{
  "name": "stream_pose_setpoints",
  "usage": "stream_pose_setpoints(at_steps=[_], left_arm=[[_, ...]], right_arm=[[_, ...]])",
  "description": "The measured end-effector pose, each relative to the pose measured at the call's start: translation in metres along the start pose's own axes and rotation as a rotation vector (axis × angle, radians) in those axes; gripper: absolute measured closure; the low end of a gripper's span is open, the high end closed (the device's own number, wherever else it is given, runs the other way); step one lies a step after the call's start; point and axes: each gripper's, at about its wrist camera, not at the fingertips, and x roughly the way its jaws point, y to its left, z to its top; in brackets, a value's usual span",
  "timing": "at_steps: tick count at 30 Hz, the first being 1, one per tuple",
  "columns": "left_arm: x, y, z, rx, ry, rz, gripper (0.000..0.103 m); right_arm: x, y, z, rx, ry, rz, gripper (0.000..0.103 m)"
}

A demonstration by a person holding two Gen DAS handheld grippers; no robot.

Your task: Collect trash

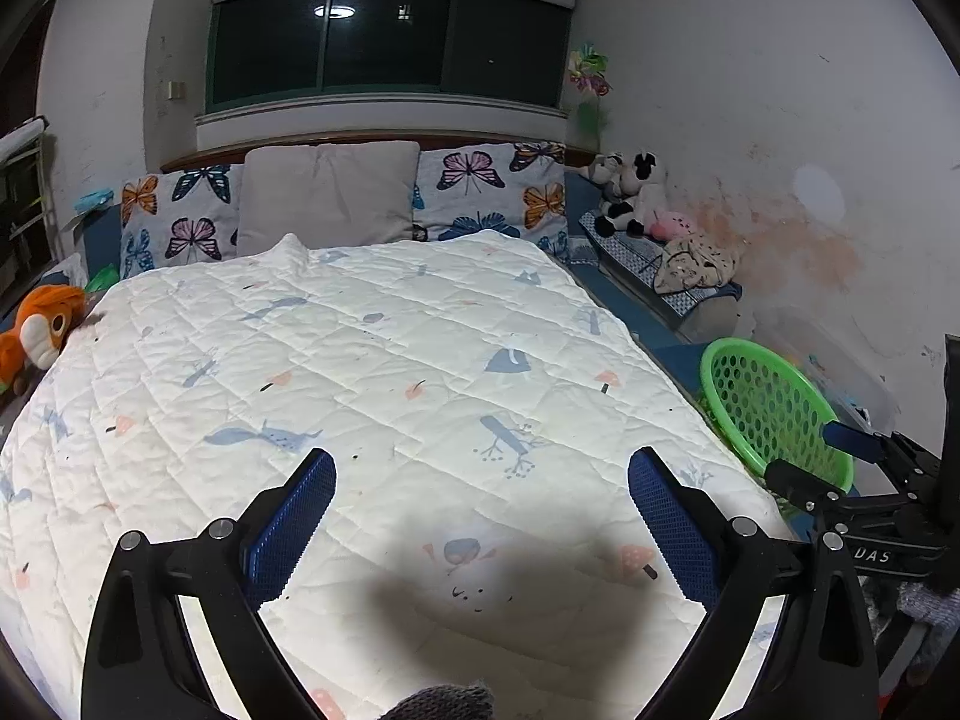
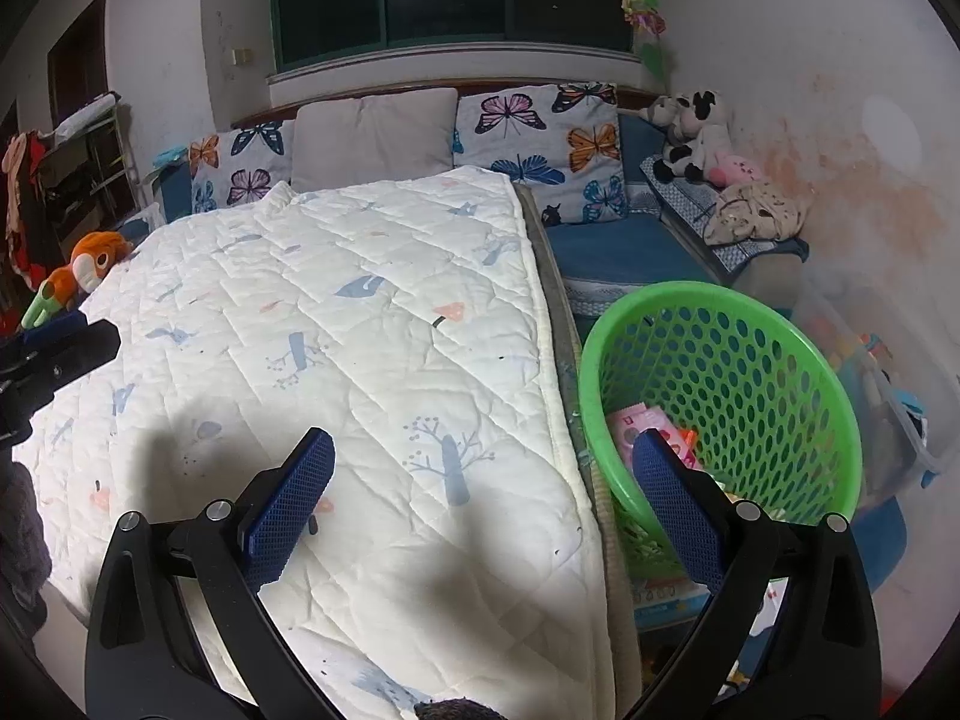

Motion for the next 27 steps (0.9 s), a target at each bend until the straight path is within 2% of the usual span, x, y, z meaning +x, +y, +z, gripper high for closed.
stream_pose_setpoints(at_steps=[3,18,27], left_arm=[[-0.002,0.001,-0.001,0.001,-0.010,0.025,0.008],[-0.006,0.006,-0.007,-0.037,-0.005,0.049,0.008],[-0.008,0.001,-0.007,-0.017,-0.028,0.088,0.008]], right_arm=[[-0.001,0.001,0.000,0.002,-0.003,0.001,0.004],[-0.006,0.007,-0.001,0.005,-0.006,0.012,0.004],[-0.009,0.012,-0.001,-0.001,-0.011,0.008,0.004]])
